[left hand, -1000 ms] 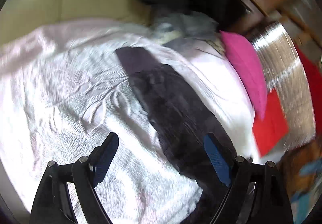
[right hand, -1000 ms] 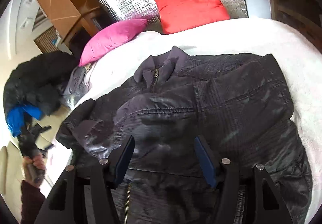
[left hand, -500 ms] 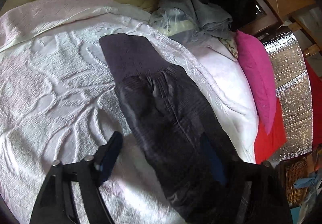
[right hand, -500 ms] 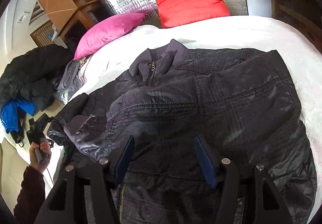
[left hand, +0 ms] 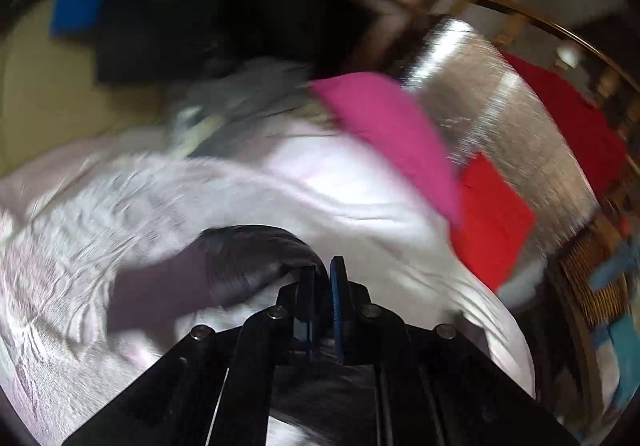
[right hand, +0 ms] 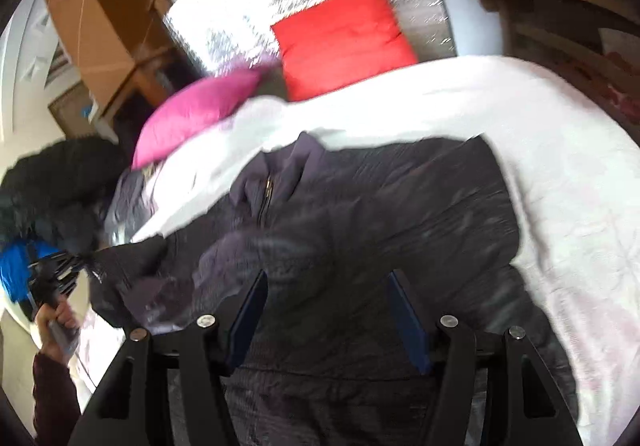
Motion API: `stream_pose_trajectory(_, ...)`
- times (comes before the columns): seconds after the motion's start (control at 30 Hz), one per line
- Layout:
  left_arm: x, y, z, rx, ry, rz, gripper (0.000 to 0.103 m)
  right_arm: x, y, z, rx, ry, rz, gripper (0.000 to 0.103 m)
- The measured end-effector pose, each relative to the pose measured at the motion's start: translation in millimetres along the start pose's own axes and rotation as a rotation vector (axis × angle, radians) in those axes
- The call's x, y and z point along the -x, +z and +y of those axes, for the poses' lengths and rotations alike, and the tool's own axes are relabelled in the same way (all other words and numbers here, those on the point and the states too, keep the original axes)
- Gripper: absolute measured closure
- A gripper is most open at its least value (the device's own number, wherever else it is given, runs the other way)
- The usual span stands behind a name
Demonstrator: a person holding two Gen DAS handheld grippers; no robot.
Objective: Fold large clothes
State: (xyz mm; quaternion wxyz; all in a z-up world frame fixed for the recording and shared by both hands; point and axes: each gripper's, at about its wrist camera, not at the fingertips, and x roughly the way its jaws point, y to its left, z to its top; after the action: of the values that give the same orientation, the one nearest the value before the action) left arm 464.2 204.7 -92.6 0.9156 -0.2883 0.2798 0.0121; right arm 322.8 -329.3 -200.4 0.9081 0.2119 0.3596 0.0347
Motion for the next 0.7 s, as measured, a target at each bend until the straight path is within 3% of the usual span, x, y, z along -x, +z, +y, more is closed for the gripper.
stream_pose_trajectory(0.17,40.8,-41.5,-121.8,-0.281,-0.164,-0.012,0.096,26.9,5.5,-22.2,-0.061,-0.015,-0.064,0.037)
stream_pose_trajectory(0.23,49.4,-73.4,-170.8,-0.397,-0.236,0.012,0.096,34.1,6.6,-30.0,-0.085,-0.020,-0.081,0.037)
stream_pose_trajectory(0.37,40.7,-147.0,-239.5,-0.552,-0.394,0.174,0.096,45.1,10.3,-48.6,-0.144,-0.020,-0.113,0.037)
stream_pose_trajectory(0.4,31.4,-169.2,-254.1,-0.597,-0.433,0.261,0.088,46.4,11.5,-53.7,-0.159,-0.024,-0.118,0.037)
stream_pose_trajectory(0.43,22.0,-184.7,-263.6,-0.644,-0.442,0.328,0.068,47.0,12.8,-57.6,-0.172,-0.025,-0.119,0.037)
stream_pose_trajectory(0.5,2.6,-216.7,-273.1,-0.751,-0.364,0.441,0.036,46.1,15.1,-64.0,-0.200,-0.025,-0.115,0.037)
stream_pose_trajectory(0.57,-3.9,-222.7,-262.8,-0.738,-0.327,0.484,0.034,43.9,17.6,-69.6,-0.235,-0.001,-0.099,0.037)
stream_pose_trajectory(0.63,-2.4,-213.3,-244.2,-0.648,-0.362,0.524,0.034,41.4,18.9,-71.6,-0.258,0.024,-0.079,0.037)
stream_pose_trajectory(0.7,2.4,-185.5,-216.1,-0.480,-0.423,0.531,0.033,38.3,18.9,-68.1,-0.257,0.043,-0.061,0.037)
